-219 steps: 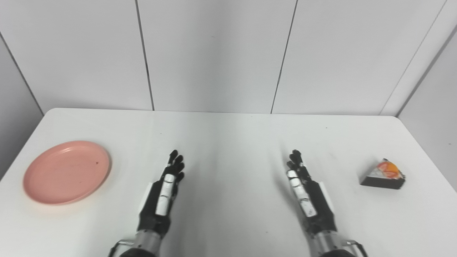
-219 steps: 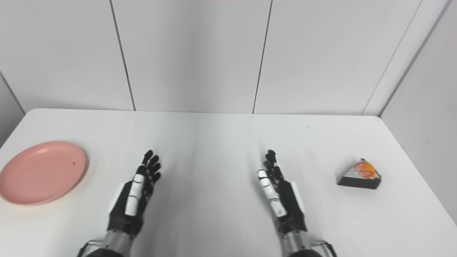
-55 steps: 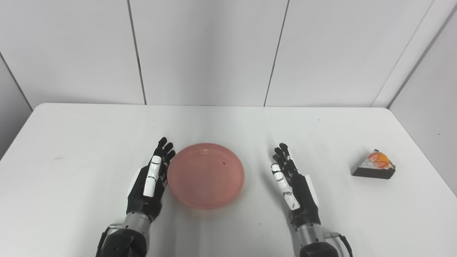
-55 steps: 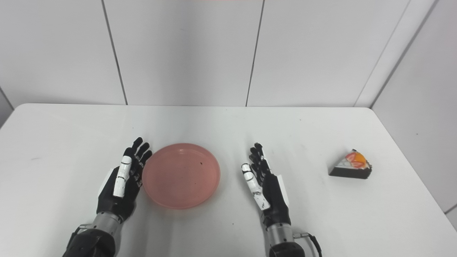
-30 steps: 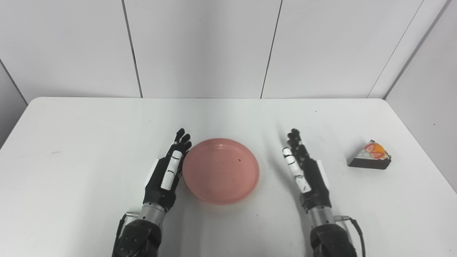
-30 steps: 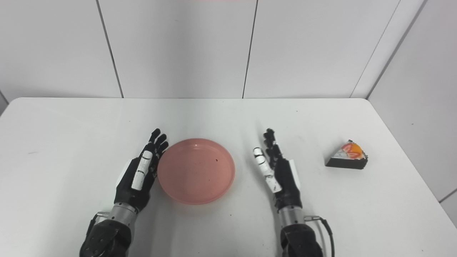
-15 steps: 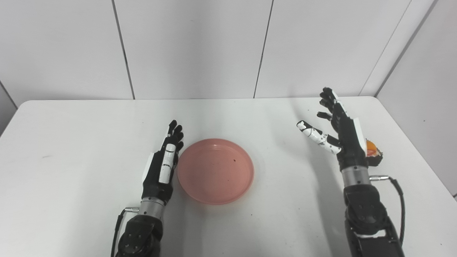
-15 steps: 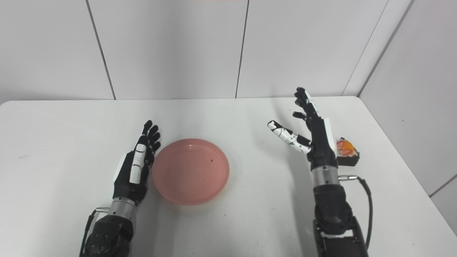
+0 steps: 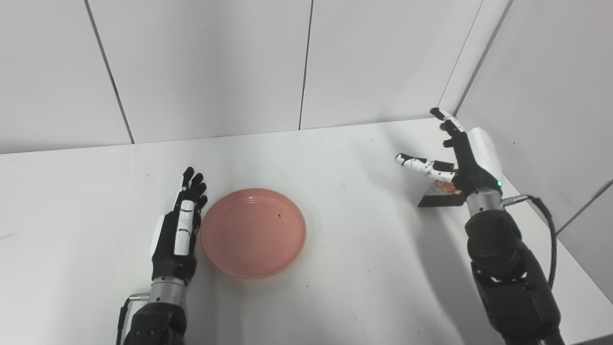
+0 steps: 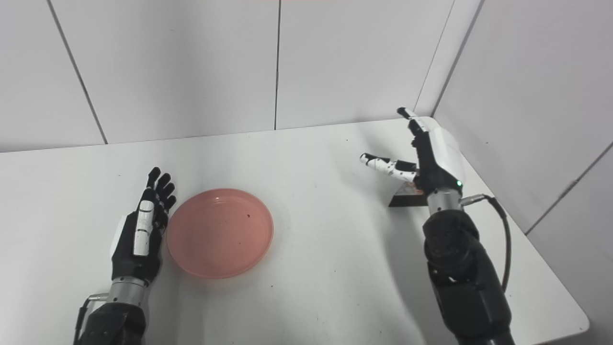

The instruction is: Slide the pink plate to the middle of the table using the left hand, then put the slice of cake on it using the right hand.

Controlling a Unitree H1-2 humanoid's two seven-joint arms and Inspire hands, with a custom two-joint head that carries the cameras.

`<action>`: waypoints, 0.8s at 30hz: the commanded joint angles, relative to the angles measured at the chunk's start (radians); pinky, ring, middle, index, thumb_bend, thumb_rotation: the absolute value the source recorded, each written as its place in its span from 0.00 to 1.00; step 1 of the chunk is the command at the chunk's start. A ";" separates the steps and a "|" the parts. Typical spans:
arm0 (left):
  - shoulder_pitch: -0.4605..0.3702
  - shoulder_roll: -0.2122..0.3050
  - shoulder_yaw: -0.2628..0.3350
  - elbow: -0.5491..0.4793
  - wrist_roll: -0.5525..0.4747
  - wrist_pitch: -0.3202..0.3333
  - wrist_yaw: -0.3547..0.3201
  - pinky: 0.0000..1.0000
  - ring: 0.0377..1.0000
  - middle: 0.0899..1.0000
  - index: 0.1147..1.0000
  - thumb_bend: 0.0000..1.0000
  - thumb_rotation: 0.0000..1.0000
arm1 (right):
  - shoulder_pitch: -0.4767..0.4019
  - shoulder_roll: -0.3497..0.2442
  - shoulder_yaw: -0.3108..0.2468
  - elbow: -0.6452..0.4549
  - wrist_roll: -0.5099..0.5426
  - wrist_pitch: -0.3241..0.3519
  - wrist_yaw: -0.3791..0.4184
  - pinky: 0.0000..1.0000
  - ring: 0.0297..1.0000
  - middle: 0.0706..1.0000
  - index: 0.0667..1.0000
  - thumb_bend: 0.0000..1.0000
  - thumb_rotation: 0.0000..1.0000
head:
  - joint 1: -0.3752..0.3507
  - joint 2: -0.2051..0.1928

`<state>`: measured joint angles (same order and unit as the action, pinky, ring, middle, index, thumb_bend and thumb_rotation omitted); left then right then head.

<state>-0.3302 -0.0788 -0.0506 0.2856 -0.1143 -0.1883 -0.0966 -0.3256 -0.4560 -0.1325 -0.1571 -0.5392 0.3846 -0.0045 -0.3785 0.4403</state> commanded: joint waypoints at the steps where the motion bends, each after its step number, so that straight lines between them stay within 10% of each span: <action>1: 0.044 0.040 0.018 0.034 -0.022 -0.013 -0.032 1.00 1.00 1.00 1.00 0.59 0.96 | -0.032 -0.040 -0.014 -0.016 -0.019 0.022 -0.004 0.77 0.88 0.88 0.85 0.70 0.48 | -0.036 -0.007; 24: 0.016 0.080 0.066 0.145 -0.121 -0.053 -0.123 0.93 0.97 0.97 0.96 0.66 0.88 | -0.042 -0.081 0.030 0.145 -0.093 0.078 0.069 0.84 0.92 0.91 0.82 0.77 0.32 | -0.095 -0.011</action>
<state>-0.3850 -0.0135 0.0039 0.3714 -0.2234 -0.2219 -0.1967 -0.3323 -0.5018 -0.1018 -0.0046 -0.6252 0.4714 0.0820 -0.4740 0.4280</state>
